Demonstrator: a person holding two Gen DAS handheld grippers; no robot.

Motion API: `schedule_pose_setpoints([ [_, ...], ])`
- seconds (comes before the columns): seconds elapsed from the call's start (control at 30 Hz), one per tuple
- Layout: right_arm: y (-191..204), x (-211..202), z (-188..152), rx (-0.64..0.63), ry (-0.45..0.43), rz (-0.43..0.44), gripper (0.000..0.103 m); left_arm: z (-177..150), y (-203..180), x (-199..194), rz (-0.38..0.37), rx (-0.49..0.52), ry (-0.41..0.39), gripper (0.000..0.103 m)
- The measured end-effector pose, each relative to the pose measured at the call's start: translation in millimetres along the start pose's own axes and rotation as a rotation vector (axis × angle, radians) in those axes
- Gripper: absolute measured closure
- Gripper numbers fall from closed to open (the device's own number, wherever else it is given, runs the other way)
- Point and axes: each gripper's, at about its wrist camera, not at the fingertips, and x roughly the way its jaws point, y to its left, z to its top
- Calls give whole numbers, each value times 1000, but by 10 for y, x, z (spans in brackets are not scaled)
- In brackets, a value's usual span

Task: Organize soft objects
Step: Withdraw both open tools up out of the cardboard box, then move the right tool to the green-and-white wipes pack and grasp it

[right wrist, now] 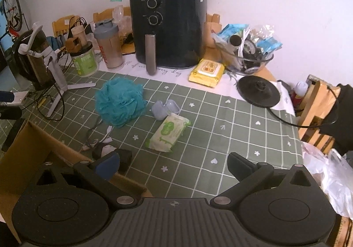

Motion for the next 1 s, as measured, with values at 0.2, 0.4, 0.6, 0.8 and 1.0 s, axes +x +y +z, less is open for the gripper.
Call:
schedule_pose_setpoints([
  [0.2,-68,191,120,4,20,10,0,-3,60,36,-5,-7,6,25],
  [0.4,-88,424,225,-35,62,-12,0,-22,117,76,-16,-16,6,25],
  [0.6,-133,654,311,-53,102,7,0,-50,160,122,0,-20,4,25],
  [0.8,-144,925,401,-85,146,46,0,-70,215,150,3,-28,14,25],
  [1.0,-121,1313,449,-106,202,119,0,-128,300,178,18,-55,47,25],
])
